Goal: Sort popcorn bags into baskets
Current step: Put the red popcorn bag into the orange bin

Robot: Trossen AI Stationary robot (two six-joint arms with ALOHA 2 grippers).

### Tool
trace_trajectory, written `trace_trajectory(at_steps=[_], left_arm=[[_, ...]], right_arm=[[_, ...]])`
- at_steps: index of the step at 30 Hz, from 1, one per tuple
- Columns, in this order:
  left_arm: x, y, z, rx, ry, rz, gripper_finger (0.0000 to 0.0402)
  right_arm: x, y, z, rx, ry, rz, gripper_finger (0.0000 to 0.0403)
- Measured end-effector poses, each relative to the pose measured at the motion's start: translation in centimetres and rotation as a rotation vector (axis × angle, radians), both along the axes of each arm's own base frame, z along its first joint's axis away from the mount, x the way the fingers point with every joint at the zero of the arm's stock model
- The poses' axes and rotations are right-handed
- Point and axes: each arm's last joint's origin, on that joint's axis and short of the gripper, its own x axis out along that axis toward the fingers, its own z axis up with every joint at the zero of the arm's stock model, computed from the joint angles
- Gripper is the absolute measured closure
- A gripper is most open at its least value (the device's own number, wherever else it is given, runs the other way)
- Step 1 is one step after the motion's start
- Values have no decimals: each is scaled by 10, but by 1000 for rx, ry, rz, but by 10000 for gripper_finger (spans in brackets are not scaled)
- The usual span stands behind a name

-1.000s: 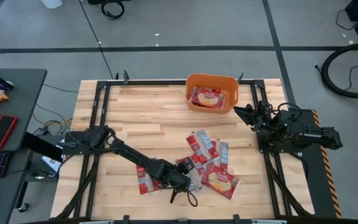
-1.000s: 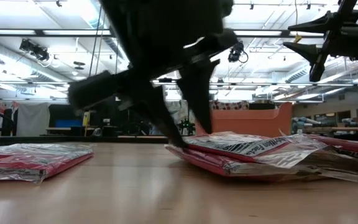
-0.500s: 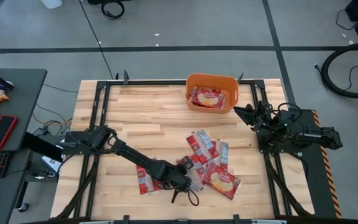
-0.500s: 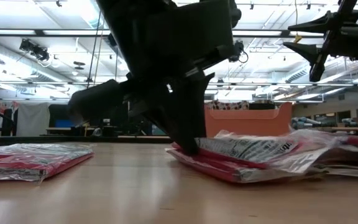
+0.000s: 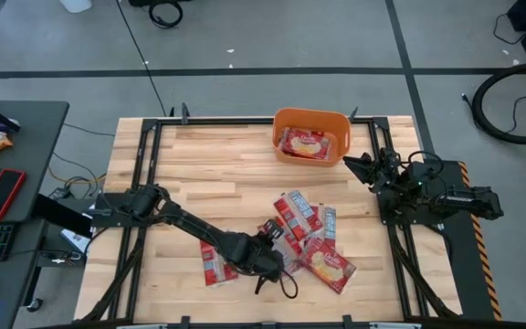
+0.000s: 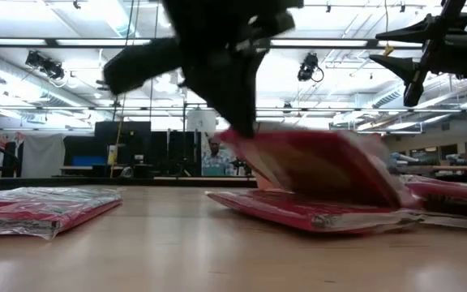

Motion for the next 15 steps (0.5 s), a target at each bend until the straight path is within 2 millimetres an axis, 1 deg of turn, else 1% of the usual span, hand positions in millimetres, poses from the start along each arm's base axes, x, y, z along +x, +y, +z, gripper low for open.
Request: trace_trajectory(at_steps=[5,9,15], left_arm=[[4,9,26,103,-49,73,394],[11,19,42,164,-114,122,394],[22,44,60,304,-216,225,394]], right_arm=[[0,0,0,0,1,0,233],[0,0,0,0,0,0,233],[0,0,0,0,0,0,233]])
